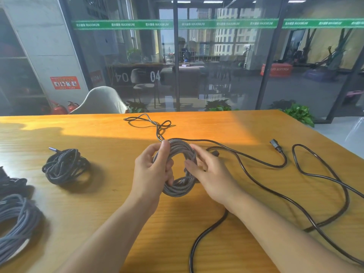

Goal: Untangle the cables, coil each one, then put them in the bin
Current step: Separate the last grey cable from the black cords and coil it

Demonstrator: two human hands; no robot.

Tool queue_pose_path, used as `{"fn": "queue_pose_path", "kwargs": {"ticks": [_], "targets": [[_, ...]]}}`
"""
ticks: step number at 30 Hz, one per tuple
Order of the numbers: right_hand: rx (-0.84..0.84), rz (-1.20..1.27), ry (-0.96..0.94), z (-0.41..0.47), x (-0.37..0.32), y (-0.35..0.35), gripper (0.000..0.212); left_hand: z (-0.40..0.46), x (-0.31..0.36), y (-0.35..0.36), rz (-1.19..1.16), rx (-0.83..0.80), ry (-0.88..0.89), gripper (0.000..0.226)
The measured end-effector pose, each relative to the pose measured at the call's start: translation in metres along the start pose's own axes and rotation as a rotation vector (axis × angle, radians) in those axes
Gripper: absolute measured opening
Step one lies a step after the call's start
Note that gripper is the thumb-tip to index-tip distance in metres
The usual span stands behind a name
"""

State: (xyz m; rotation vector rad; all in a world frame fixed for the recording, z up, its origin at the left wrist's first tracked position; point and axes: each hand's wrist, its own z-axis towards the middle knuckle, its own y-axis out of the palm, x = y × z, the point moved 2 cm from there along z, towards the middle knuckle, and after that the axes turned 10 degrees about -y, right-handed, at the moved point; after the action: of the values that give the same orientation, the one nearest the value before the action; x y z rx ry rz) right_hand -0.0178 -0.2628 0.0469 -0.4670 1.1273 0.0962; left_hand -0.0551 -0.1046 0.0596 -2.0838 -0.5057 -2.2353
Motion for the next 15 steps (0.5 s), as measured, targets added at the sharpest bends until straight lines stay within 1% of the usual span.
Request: {"fn": "queue_pose_path", "kwargs": {"ticks": [3, 4, 8, 11, 15], "targets": [[0.078, 0.131, -0.01, 0.002, 0.001, -0.002, 0.04, -0.001, 0.0, 0.004, 0.018, -0.017, 0.022, 0.035], [0.091, 0.18, -0.002, 0.003, 0.001, -0.003, 0.036, -0.001, 0.0, 0.005, 0.031, -0.017, 0.033, 0.034], [0.041, 0.443, 0.091, 0.003, -0.001, -0.005, 0.04, -0.002, 0.002, 0.005, 0.1, 0.023, 0.079, 0.032], [0.002, 0.632, 0.108, 0.003, -0.005, -0.011, 0.046, -0.002, 0.002, 0.005, 0.114, 0.02, 0.106, 0.036], [-0.037, 0.776, 0.116, 0.0, -0.008, -0.011, 0.057, 0.001, 0.002, 0.004, 0.129, 0.017, 0.088, 0.041]]}}
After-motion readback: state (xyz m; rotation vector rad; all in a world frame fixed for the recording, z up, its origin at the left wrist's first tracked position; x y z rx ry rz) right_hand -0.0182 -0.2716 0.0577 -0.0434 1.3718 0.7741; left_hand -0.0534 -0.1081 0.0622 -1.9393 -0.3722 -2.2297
